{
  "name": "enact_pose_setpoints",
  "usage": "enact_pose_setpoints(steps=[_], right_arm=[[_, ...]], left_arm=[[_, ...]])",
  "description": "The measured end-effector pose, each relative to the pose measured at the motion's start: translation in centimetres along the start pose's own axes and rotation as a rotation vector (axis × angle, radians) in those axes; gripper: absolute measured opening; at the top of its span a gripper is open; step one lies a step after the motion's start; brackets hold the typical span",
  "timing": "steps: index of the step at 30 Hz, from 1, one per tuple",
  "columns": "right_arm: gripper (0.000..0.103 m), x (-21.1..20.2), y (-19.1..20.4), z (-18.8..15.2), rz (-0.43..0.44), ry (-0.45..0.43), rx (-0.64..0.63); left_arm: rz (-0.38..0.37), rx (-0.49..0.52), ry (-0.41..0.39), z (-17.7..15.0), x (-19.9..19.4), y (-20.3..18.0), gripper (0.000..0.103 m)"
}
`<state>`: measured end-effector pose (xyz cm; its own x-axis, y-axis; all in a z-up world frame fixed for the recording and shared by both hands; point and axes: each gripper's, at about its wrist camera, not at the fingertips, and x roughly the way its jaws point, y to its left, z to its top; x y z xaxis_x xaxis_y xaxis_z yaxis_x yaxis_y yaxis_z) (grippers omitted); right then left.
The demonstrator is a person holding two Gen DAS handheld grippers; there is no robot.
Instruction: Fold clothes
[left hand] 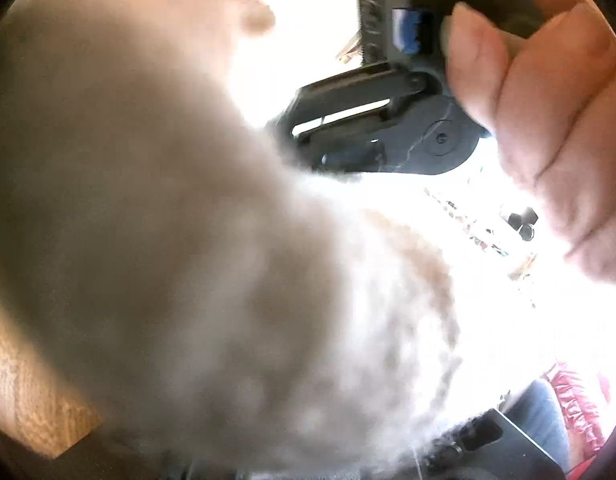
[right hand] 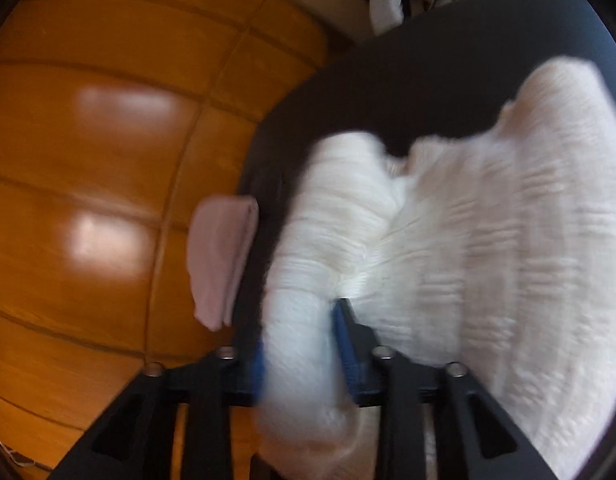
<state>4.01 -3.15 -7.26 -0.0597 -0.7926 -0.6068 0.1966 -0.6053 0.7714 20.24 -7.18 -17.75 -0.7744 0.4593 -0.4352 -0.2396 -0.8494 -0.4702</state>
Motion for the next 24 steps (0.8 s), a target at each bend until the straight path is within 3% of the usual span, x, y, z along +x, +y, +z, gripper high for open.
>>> enact_pose_setpoints(steps=[3,8,12,18,23,24], right_arm=[[0.032,0.4,0.7,-0.4,-0.07,0.037,-0.081],[0.032,-5.3,0.8,-1.5,-0.02,-0.14,-0.154],[0.032,-8.2,0.8,-2.9,-0.058,-0.218,-0.192],[0.032,-6.3,1.2,-5.5,-0.227,-0.187,-0.385],[0.032,-3.4,0.8,-8.2,-0.29,-0.155,-0.533],[0.032,-3.0,0.7,-8.5,-0.312,-0.152,-0.548]], left_arm=[[-0.02,-0.026,0.001,0.1,-0.2,0.1,0.003],[-0.061,-0.09,0.024,0.6,-0.7,0.4,0.003],[-0.093,-0.196,0.008,1.4,-2.2,1.5,0.004],[-0.105,-0.31,-0.014,2.1,-5.0,3.4,0.006],[-0.125,-0.395,0.07,2.3,-6.3,5.0,0.009],[-0.143,-0.426,0.086,2.3,-6.7,5.5,0.014]])
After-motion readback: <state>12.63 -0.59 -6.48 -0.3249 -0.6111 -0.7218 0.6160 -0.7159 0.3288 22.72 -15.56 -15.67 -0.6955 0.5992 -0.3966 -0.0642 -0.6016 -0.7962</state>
